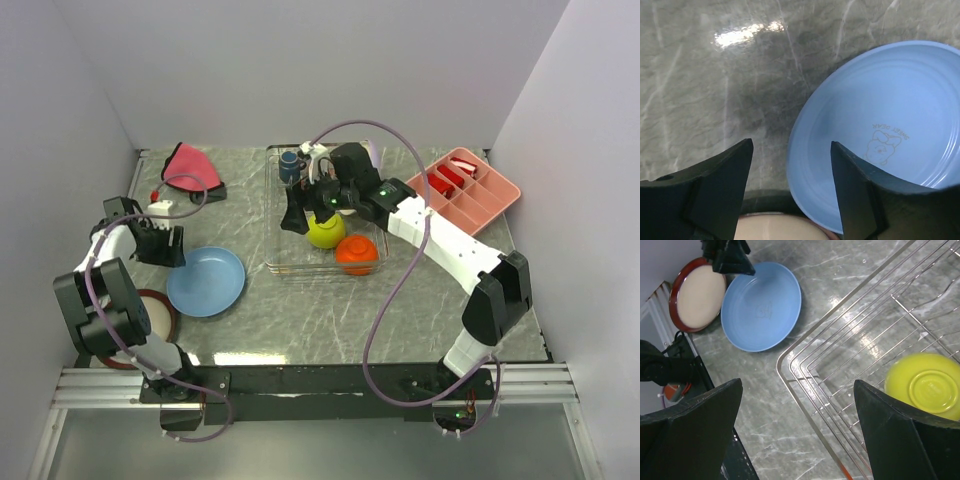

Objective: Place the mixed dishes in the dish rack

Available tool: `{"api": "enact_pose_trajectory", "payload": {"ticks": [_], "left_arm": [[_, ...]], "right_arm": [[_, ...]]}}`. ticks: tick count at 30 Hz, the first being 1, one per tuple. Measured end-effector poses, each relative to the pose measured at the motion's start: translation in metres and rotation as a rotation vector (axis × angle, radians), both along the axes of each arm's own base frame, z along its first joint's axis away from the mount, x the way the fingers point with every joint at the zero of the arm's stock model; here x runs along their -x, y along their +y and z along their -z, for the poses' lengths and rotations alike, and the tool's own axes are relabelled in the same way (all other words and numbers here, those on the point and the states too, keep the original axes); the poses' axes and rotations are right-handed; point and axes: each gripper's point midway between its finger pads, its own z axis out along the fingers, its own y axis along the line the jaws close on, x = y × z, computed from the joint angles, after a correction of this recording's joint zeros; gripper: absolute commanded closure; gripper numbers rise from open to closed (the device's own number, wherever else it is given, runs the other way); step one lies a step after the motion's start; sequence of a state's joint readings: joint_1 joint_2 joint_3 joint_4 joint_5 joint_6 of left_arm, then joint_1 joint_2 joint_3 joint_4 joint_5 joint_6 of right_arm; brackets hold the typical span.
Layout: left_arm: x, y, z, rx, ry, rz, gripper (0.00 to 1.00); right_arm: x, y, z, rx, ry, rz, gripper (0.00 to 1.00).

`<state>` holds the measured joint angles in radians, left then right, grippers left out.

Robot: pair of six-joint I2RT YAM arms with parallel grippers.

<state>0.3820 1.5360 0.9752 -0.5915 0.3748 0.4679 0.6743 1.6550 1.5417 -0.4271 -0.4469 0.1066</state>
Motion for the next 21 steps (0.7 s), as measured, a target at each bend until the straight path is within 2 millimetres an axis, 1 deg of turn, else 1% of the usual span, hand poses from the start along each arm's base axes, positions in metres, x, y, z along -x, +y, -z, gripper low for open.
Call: {"api": "enact_pose_trajectory", "payload": {"ticks": [5,6,8,9,10,11,12,13,14,16,17,18,21], "left_arm": [[0.000,0.000,0.017,0.013,0.045,0.017,0.42],[-0.001,0.000,0.020,0.017,0.054,0.017,0.47],[0.000,0.000,0.028,0.024,0.074,0.017,0.49],[0.000,0.000,0.031,0.028,0.083,0.018,0.53],[0.001,0.000,0.033,0.031,0.088,0.018,0.58],[0.001,-0.001,0.035,0.033,0.091,0.020,0.63],[0.001,-0.001,0.035,0.036,0.093,0.021,0.73],[0.000,-0.001,0.035,0.040,0.095,0.024,0.77],[-0.001,-0.002,0.034,0.049,0.094,0.032,0.84],[-0.006,-0.003,0.032,0.056,0.085,0.045,0.92],[-0.007,-0.005,0.029,0.066,0.081,0.056,0.99],[-0.008,-0.007,0.026,0.079,0.076,0.064,0.99],[-0.008,-0.015,0.013,0.113,0.055,0.095,0.99]], "right_arm": [[0.002,0.000,0.002,-0.005,0.005,-0.010,0.00],[0.001,-0.001,0.001,-0.006,0.004,-0.008,0.00],[0.000,-0.001,0.000,-0.011,-0.002,-0.007,0.00],[0.000,-0.001,-0.001,-0.012,-0.003,-0.007,0.00],[0.000,-0.001,-0.001,-0.013,-0.004,-0.007,0.04],[0.000,-0.001,-0.002,-0.014,-0.004,-0.007,0.04],[0.000,-0.001,-0.002,-0.014,-0.006,-0.008,0.04],[0.000,-0.001,-0.002,-0.014,-0.007,-0.008,0.05],[0.000,-0.001,-0.002,-0.013,-0.008,-0.009,0.07],[0.000,-0.002,-0.002,-0.012,-0.012,-0.011,0.11],[0.000,-0.002,-0.003,-0.012,-0.013,-0.013,0.14],[0.000,-0.002,-0.003,-0.014,-0.013,-0.020,0.16],[0.004,-0.002,-0.006,-0.041,0.001,-0.066,0.15]]}}
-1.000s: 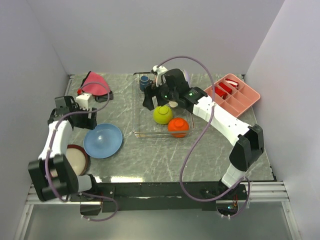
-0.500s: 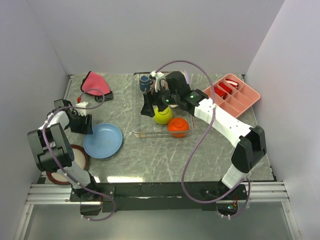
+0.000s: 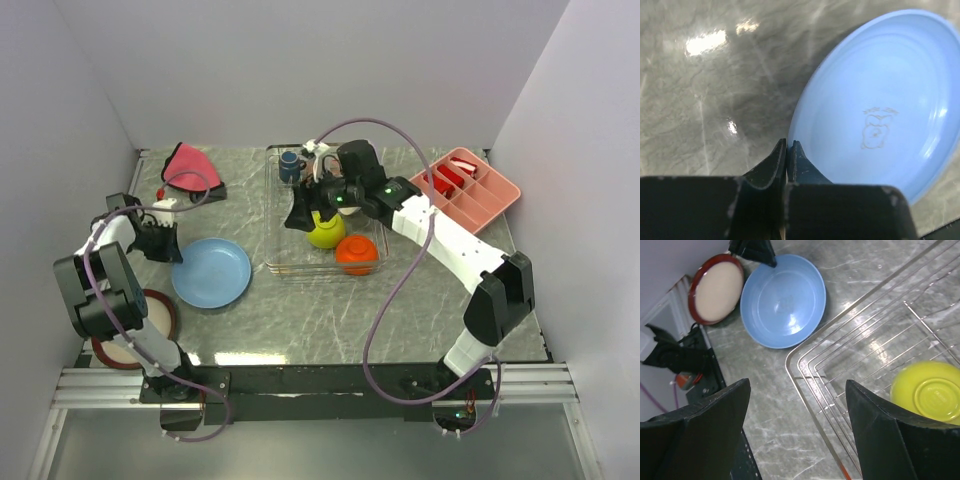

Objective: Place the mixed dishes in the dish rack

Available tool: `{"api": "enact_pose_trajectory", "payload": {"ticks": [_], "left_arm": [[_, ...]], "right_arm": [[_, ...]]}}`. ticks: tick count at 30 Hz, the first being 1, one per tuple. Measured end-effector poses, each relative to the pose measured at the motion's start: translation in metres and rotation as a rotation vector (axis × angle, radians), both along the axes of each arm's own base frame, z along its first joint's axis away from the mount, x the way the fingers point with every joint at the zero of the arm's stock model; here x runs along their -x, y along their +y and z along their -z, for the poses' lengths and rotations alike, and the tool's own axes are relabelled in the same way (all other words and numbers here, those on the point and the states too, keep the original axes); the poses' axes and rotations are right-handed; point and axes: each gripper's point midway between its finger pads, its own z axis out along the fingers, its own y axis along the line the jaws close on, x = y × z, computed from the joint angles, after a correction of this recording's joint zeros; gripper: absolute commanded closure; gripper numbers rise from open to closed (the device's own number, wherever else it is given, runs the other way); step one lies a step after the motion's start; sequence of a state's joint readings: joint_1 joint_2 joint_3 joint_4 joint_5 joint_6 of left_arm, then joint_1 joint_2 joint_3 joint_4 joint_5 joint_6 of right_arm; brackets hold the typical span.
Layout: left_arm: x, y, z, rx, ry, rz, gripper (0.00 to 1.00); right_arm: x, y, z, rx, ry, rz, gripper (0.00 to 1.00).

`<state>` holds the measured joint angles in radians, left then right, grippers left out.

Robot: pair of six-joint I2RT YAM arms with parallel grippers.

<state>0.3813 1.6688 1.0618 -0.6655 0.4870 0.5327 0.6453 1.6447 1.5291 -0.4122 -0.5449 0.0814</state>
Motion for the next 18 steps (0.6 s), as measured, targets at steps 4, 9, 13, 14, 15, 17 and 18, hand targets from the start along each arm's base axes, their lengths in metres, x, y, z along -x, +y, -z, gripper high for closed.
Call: {"api": "enact_pose_trajectory", "payload": {"ticks": [4,9,13,14,15,17,18], "left_arm": [[0.002,-0.008,-0.032,0.000,-0.090,0.069,0.99],[0.011,-0.026,-0.107,-0.042,-0.333,0.194,0.99],[0.020,-0.040,-0.157,-0.071,-0.483,0.273,0.99],[0.023,-0.044,-0.165,-0.067,-0.505,0.285,0.99],[0.025,-0.047,-0.171,-0.059,-0.520,0.293,0.99],[0.029,-0.054,-0.180,-0.033,-0.541,0.306,0.99],[0.030,-0.057,-0.182,-0.021,-0.545,0.311,0.99]], "right_arm": [[0.006,-0.002,-0.003,-0.030,0.021,-0.071,0.13],[0.007,0.010,-0.007,-0.060,0.037,-0.160,0.13],[0.007,0.024,-0.002,-0.084,0.076,-0.205,0.12],[0.007,0.027,0.001,-0.088,0.094,-0.209,0.12],[0.007,0.030,0.004,-0.090,0.110,-0.213,0.12],[0.009,0.035,0.011,-0.091,0.135,-0.221,0.12],[0.011,0.038,0.014,-0.089,0.144,-0.228,0.11]]}}
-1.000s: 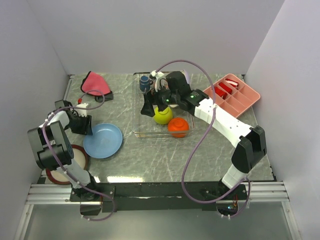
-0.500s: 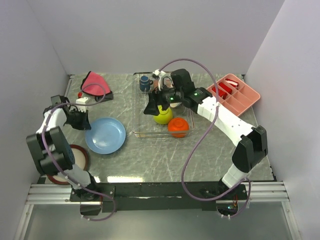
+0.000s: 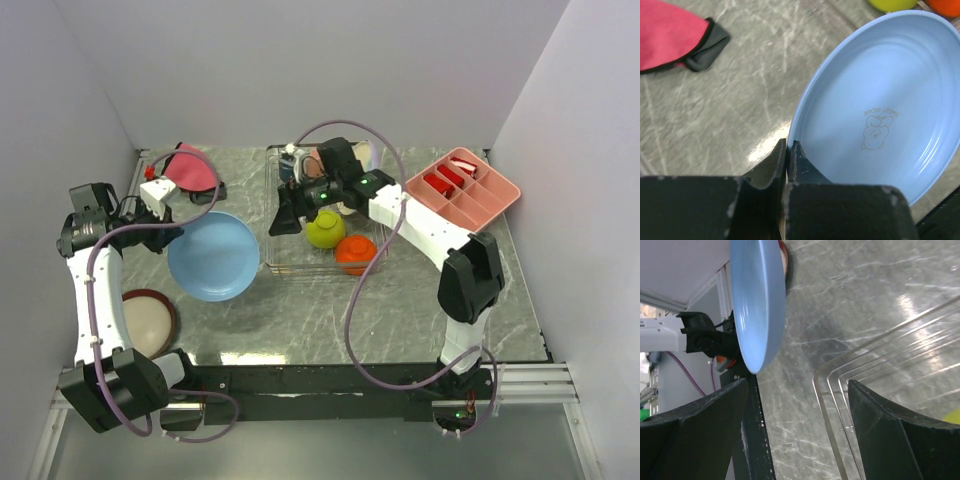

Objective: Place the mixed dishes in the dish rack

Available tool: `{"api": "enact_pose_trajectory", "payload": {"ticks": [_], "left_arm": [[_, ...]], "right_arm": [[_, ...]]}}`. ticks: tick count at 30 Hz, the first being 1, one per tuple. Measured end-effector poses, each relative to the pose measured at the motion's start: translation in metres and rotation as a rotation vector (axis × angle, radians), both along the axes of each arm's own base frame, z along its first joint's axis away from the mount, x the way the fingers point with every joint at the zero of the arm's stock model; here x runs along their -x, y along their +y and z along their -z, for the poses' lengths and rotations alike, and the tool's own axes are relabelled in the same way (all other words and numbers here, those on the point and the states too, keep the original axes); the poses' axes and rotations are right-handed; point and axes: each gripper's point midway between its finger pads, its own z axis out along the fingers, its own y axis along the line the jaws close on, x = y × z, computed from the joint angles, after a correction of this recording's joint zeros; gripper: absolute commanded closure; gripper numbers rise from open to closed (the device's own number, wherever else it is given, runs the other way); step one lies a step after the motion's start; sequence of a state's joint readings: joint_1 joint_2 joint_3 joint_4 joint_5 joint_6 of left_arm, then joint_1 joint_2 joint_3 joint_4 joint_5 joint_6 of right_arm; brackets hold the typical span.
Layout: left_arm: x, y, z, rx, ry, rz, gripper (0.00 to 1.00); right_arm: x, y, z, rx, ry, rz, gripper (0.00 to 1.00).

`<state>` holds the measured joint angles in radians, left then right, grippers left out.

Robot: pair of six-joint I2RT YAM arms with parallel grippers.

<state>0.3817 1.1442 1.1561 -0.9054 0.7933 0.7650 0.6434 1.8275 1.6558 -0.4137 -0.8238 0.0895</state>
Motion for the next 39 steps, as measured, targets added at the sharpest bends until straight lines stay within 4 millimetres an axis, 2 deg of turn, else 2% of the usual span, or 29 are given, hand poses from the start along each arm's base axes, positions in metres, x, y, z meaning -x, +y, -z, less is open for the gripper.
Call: {"api": "enact_pose_trajectory", "payload": {"ticks": [4,10,13,16,20,21,22,23,24,25,28,29,31,33,36,39], "left_arm": [[0.003,-0.010,-0.006,0.055,0.001,0.025,0.99],[0.000,-0.019,-0.018,0.110,-0.009,0.053,0.99],[-0.001,-0.024,-0.018,0.134,0.002,0.066,0.99],[-0.004,-0.031,-0.018,0.155,0.020,0.080,0.99],[-0.008,-0.040,-0.018,0.177,0.031,0.099,0.99],[-0.009,-0.041,-0.018,0.180,0.035,0.100,0.99],[-0.012,-0.042,-0.017,0.180,0.035,0.098,0.98],[-0.014,-0.043,-0.017,0.180,0.033,0.093,0.97],[-0.017,-0.042,-0.017,0.180,0.032,0.088,0.94],[-0.019,-0.043,-0.018,0.188,0.028,0.082,0.73],[-0.030,-0.047,-0.023,0.210,0.000,0.064,0.52],[-0.036,-0.044,-0.022,0.216,-0.009,0.038,0.51],[-0.045,-0.039,-0.022,0.228,-0.014,-0.010,0.43],[-0.057,-0.035,-0.027,0.250,-0.031,-0.070,0.29],[-0.077,-0.026,-0.043,0.273,-0.090,-0.175,0.24],[-0.094,-0.018,-0.064,0.308,-0.151,-0.281,0.24]], "right_arm": [[0.011,0.017,0.005,0.004,0.015,-0.038,0.10],[0.026,0.039,-0.008,-0.027,0.012,-0.076,0.10],[0.026,0.046,-0.008,-0.034,0.015,-0.080,0.13],[0.021,0.051,-0.002,-0.031,0.027,-0.071,0.24],[0.017,0.054,0.009,-0.014,0.055,-0.052,0.53],[0.016,0.054,0.011,-0.009,0.062,-0.042,0.57],[0.015,0.054,0.012,-0.006,0.061,-0.037,0.75],[0.013,0.054,0.013,-0.002,0.064,-0.025,0.85],[0.010,0.054,0.013,0.002,0.058,-0.011,0.93],[0.002,0.052,0.015,0.022,0.053,0.039,1.00],[-0.012,0.045,0.020,0.052,0.049,0.109,1.00],[-0.015,0.042,0.018,0.052,0.047,0.125,1.00],[-0.021,0.038,0.015,0.050,0.037,0.149,1.00],[-0.026,0.034,0.008,0.047,0.024,0.185,1.00],[-0.039,0.025,-0.010,0.036,-0.031,0.268,1.00],[-0.061,0.010,-0.036,0.035,-0.128,0.433,1.00]]}}
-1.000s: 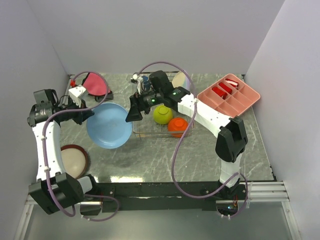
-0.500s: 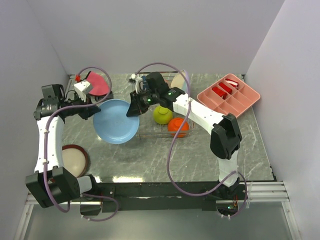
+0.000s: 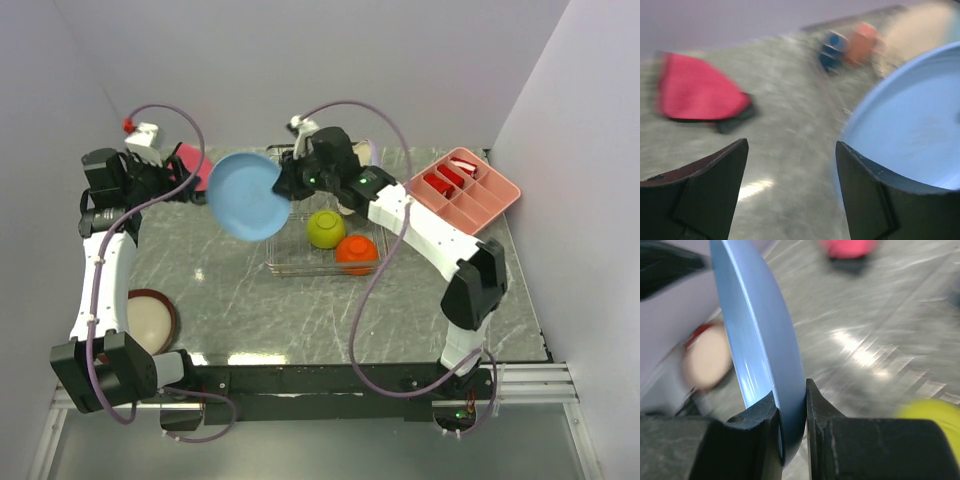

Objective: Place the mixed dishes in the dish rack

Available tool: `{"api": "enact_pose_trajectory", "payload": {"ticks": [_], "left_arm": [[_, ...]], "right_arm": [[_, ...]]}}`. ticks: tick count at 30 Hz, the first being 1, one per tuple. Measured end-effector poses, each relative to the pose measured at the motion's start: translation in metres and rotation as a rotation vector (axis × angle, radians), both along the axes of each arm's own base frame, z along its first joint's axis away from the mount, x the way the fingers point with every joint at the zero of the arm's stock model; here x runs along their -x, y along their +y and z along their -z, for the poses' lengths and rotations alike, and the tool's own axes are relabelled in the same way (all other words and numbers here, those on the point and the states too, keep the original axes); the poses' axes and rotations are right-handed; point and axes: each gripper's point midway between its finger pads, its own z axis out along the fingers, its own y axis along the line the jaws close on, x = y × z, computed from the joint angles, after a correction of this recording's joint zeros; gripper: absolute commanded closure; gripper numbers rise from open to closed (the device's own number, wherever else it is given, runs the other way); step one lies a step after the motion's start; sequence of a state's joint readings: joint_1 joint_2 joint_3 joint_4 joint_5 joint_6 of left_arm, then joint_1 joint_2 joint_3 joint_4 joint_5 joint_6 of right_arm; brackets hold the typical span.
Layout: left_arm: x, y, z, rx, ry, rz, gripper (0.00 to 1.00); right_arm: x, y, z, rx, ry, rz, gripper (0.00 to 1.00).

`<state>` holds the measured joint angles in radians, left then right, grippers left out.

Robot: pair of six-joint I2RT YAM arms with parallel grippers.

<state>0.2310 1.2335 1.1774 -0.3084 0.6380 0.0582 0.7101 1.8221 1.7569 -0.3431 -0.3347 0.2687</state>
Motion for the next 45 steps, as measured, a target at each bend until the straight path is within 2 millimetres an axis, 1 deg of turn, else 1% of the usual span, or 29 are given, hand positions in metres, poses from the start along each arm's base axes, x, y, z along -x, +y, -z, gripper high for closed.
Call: {"api": "enact_pose_trajectory", "payload": {"ticks": [1,2,5,6,8,9,11,15,19,22,25,29,35,45], "left_arm": [[-0.006,0.007,-0.005,-0.013,-0.020,-0.046,0.25],[-0.012,0.019,-0.013,-0.021,-0.047,-0.105,0.26],[-0.020,0.048,-0.025,-0.030,-0.092,-0.234,0.27],[-0.021,0.052,-0.026,-0.030,-0.095,-0.250,0.26],[-0.021,0.053,-0.025,-0.026,-0.094,-0.264,0.26],[-0.021,0.052,-0.023,-0.025,-0.089,-0.266,0.26],[-0.021,0.050,-0.019,-0.022,-0.078,-0.262,0.27],[-0.020,0.041,-0.012,-0.019,-0.052,-0.241,0.27],[-0.021,0.025,-0.009,-0.019,-0.044,-0.202,0.28],[-0.021,0.018,-0.008,-0.018,-0.040,-0.180,0.28],[-0.021,0.017,-0.008,-0.025,-0.042,-0.174,0.28],[-0.020,0.017,-0.006,-0.041,-0.039,-0.170,0.29],[-0.018,0.017,-0.001,-0.057,-0.024,-0.163,0.28],[-0.022,0.015,0.011,-0.052,0.009,-0.148,0.28]], "right_arm": [[-0.009,-0.010,-0.007,0.020,-0.034,0.080,1.00],[-0.017,-0.022,-0.010,0.042,-0.055,0.151,1.00],[-0.053,-0.072,-0.025,0.117,-0.145,0.449,1.00],[-0.061,-0.084,-0.027,0.137,-0.164,0.522,1.00],[-0.077,-0.114,-0.029,0.186,-0.199,0.682,1.00],[-0.082,-0.127,-0.028,0.215,-0.211,0.746,1.00],[-0.086,-0.147,-0.026,0.270,-0.231,0.844,1.00],[-0.089,-0.170,-0.024,0.357,-0.283,0.973,1.00],[-0.088,-0.180,-0.021,0.432,-0.320,1.033,1.00],[-0.092,-0.187,-0.012,0.484,-0.331,1.084,1.00],[-0.096,-0.188,0.003,0.540,-0.327,1.104,1.00],[-0.104,-0.185,0.022,0.602,-0.314,1.114,1.00],[-0.107,-0.184,0.047,0.670,-0.294,1.101,1.00],[-0.108,-0.185,0.052,0.658,-0.278,1.109,1.00]]}}
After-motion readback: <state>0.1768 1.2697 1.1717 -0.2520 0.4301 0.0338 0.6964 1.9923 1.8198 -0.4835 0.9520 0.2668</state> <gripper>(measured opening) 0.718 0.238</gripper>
